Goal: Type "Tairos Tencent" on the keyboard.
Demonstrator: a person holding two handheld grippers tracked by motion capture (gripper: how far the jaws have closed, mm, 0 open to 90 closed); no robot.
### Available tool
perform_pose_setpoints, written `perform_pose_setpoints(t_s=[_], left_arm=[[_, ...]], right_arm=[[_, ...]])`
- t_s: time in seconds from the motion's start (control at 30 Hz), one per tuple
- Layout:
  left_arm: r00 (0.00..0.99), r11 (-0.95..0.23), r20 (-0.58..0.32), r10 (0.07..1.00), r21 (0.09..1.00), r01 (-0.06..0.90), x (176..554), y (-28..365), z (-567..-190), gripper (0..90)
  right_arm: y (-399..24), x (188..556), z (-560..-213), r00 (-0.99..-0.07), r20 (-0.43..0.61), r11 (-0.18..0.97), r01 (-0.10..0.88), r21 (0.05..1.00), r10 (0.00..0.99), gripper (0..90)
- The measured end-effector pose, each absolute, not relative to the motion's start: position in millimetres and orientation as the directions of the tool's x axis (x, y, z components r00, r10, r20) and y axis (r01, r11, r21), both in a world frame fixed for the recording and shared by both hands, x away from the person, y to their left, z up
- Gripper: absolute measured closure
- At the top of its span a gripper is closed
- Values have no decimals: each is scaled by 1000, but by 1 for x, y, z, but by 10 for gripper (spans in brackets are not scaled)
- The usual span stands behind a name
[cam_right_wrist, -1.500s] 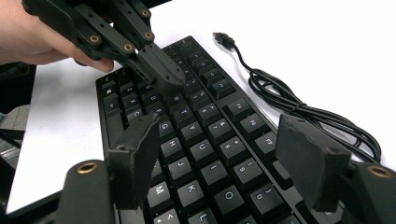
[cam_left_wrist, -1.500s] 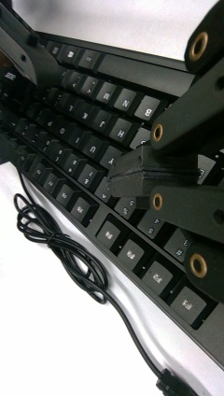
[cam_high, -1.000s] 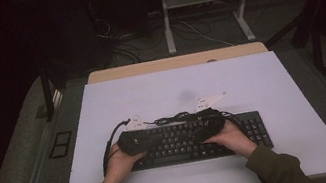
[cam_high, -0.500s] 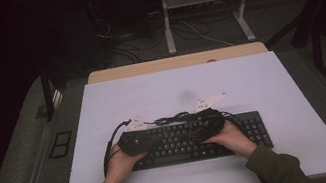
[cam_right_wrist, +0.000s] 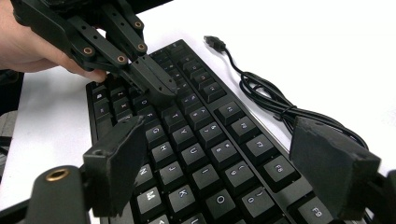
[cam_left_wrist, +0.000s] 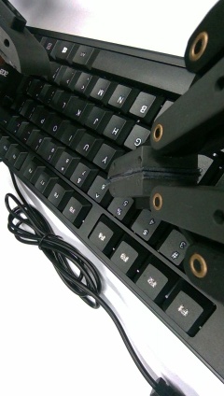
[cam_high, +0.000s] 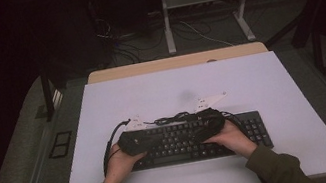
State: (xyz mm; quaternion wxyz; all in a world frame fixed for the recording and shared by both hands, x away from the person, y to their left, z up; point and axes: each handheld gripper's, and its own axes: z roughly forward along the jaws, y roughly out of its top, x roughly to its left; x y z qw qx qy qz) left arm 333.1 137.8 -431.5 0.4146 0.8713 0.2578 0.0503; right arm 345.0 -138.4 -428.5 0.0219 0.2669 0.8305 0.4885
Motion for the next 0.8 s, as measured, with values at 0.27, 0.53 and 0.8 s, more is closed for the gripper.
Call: perform_pose_setpoints(t_s=[0.27,0.53,0.8], left_arm=[[860,-503,-128,493,765,402,331,143,-426,868],[848,-464,-142,510,785,411,326,150,-422,765],[845,-445,-145,515,797,408,322,161,-421,604]], right_arm=[[-139,345,-428,-855,227,377,424,823,467,184],[-140,345,-428,-853,224,376,424,824,471,185],[-141,345,-427,-851,224,376,426,823,476,189]])
